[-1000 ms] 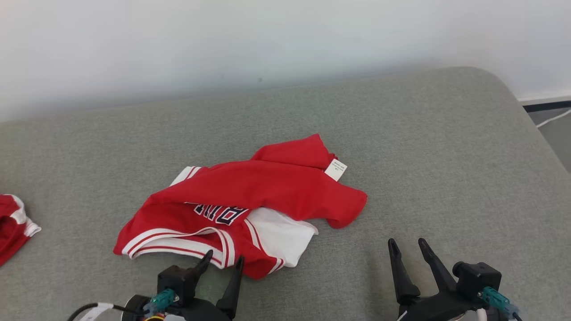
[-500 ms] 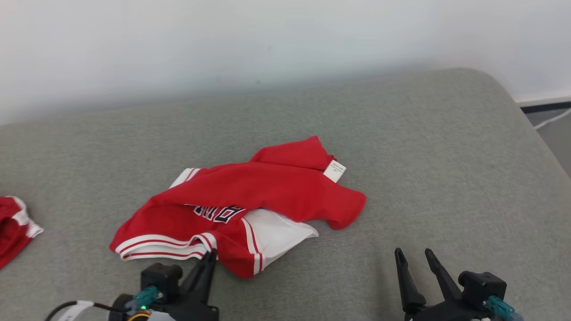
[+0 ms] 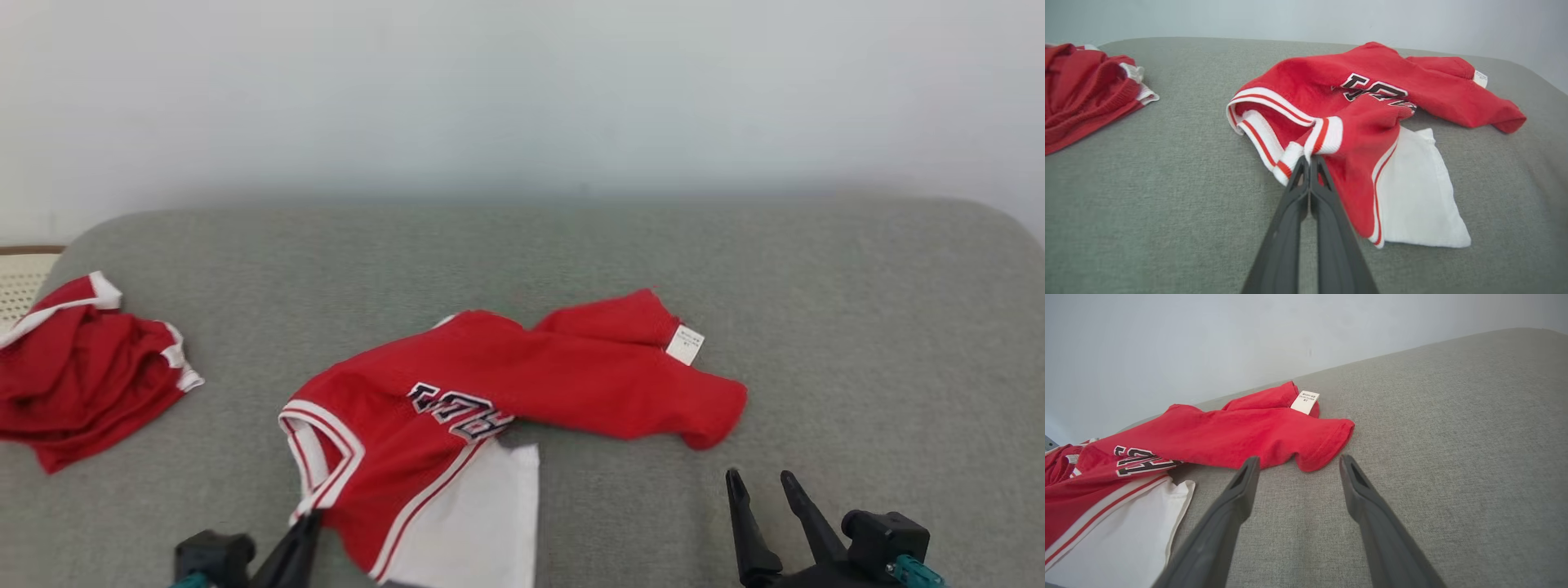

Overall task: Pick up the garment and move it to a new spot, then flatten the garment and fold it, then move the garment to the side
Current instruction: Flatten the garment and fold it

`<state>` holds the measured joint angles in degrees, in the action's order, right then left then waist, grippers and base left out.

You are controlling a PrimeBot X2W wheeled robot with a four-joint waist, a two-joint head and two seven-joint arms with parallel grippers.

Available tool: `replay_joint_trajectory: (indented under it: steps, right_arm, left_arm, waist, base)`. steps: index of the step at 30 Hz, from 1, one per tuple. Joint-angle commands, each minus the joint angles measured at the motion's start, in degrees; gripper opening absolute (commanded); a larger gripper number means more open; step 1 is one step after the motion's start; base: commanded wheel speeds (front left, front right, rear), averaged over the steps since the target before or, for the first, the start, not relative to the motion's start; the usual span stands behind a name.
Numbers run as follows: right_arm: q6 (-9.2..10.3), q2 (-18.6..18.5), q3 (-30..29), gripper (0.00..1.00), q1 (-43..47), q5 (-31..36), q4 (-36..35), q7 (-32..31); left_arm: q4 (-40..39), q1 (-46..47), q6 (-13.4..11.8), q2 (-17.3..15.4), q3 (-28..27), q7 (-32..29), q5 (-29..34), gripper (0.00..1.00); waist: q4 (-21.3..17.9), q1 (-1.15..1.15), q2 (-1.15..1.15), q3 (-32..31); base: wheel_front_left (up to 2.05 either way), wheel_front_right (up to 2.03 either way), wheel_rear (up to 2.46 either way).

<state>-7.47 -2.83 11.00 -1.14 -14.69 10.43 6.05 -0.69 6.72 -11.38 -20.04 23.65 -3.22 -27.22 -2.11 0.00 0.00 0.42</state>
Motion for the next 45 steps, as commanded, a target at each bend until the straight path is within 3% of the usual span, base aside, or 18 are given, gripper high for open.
replay_joint_trajectory:
  steps: [1, 9, 13, 14, 15, 28, 45]
  right_arm:
    - [-0.04, -0.10, 0.30, 1.00, 0.61, -0.53, 0.15, -0.04]
    - [-0.04, -0.11, 0.05, 1.00, 0.91, 0.43, 0.33, -0.51]
    - [-0.04, -0.10, -0.35, 1.00, 1.47, 0.86, -0.05, -0.95]
    - [-0.04, -0.10, -0.41, 1.00, 1.52, 0.98, -0.15, -1.04]
    - [-0.04, -0.09, -0.42, 1.00, 1.57, 1.04, -0.26, -1.15]
    - [-0.04, -0.10, -0.67, 1.00, 1.63, 1.19, -1.11, -1.81]
    - [-0.04, -0.10, -0.46, 1.00, 0.34, 1.42, -0.82, -1.93]
  left_arm:
    - [-0.79, -2.04, -0.64, -1.31, -1.00, -0.10, -1.04, 0.00]
    - [-0.06, -4.57, -2.23, -3.90, -3.94, 1.91, -0.57, 0.00]
    - [1.71, -3.98, -2.79, -3.42, -4.15, 3.80, 0.06, 0.00]
    - [2.08, -3.75, -3.04, -3.17, -4.12, 4.41, 0.27, 0.56]
    - [2.44, -3.62, -3.42, -2.51, -4.35, 5.16, 0.06, 1.00]
    - [1.56, -8.98, -6.76, 3.23, -3.55, 11.45, -1.00, 1.00]
    - [11.89, -7.39, -3.93, 6.19, -3.01, 13.50, -4.44, 1.00]
  waist:
    - [1.54, 0.00, 0.00, -1.01]
    - [1.15, 0.00, 0.00, -1.17]
    - [1.05, 0.00, 0.00, -1.12]
    - [1.05, 0.00, 0.00, -1.06]
    - [1.07, 0.00, 0.00, -1.01]
    - [2.13, 0.00, 0.00, -0.53]
    - [-1.15, 0.00, 0.00, 1.61]
  base:
    - [0.00, 0.00, 0.00]
    - [0.00, 0.00, 0.00]
    - [0.00, 0.00, 0.00]
    - [0.00, 0.00, 0.00]
    - [0.00, 0.00, 0.00]
    - [0.00, 0.00, 0.00]
    - [0.00, 0.00, 0.00]
